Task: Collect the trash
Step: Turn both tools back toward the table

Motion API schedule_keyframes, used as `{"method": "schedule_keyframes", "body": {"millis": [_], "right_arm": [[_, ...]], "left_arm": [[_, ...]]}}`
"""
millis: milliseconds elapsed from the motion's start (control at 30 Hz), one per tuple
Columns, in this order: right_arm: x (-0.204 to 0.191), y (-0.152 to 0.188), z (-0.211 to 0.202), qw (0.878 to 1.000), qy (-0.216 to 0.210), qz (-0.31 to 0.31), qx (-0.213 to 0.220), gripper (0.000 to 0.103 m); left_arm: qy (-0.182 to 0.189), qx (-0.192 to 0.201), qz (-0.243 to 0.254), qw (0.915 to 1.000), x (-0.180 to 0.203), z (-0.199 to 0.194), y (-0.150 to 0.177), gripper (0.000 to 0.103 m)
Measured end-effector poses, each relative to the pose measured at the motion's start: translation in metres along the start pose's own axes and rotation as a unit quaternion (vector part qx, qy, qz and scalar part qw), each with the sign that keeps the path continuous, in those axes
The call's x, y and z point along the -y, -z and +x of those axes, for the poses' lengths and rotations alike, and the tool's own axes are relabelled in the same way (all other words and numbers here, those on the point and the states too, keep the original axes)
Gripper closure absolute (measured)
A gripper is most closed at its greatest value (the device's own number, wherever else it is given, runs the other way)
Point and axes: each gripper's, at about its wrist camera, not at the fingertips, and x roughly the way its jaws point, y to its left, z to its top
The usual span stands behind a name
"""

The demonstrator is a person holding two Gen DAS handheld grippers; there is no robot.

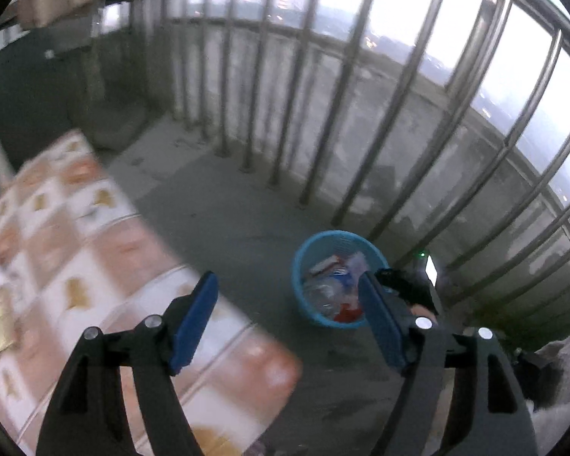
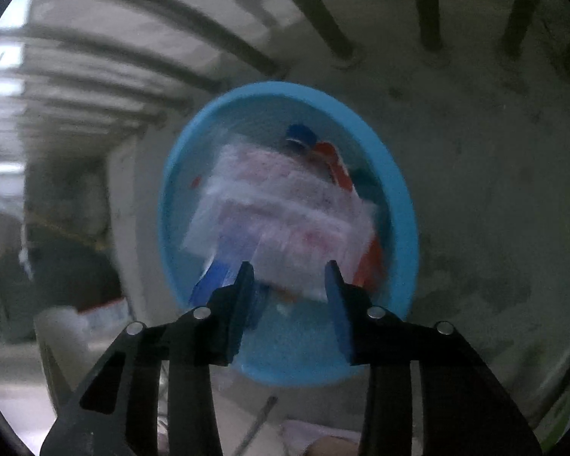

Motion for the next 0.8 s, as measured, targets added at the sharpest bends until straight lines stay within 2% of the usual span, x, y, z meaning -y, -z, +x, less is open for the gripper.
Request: {"method": "schedule_keyframes", "body": {"millis": [67,133,200,233,333,600,733,800], "right_arm": [[0.006,0.000,0.021,0.999,-0.009,0.030,-0.034,0.065],[0.009,0.007,0.032,0.996,-0.039,0.051,-0.069,0.064],[0.013,0.011,0.029,0.994,-0.053,0.059,-0.072,0.059],[0.018,0.013,0.022,0.994,-0.061,0.063,-0.064,0.054],[0.030,0.013,-0.001,0.993,-0.085,0.065,-0.043,0.048],[0.054,0.013,-0.076,0.992,-0.126,0.029,0.002,0.041],[0.035,0.023,-0.107,0.990,-0.136,-0.020,0.025,0.037],[0.008,0.032,-0.115,0.987,-0.149,-0.054,0.031,0.034]], "left_arm": [[-0.018,0.010,-0.015,0.9997,-0.020,-0.019,0.013,0.028],[-0.029,0.014,-0.035,0.9989,-0.040,-0.034,0.026,0.028],[-0.033,0.014,-0.065,0.9972,-0.059,-0.044,0.038,0.028],[-0.037,0.014,-0.084,0.9957,-0.071,-0.048,0.044,0.028],[-0.042,0.018,-0.129,0.9906,-0.098,-0.061,0.061,0.028],[-0.062,0.068,-0.187,0.9780,-0.147,-0.106,0.089,0.028],[-0.082,0.085,-0.213,0.9698,-0.168,-0.122,0.104,0.028],[-0.095,0.090,-0.229,0.9646,-0.180,-0.130,0.111,0.028]]}}
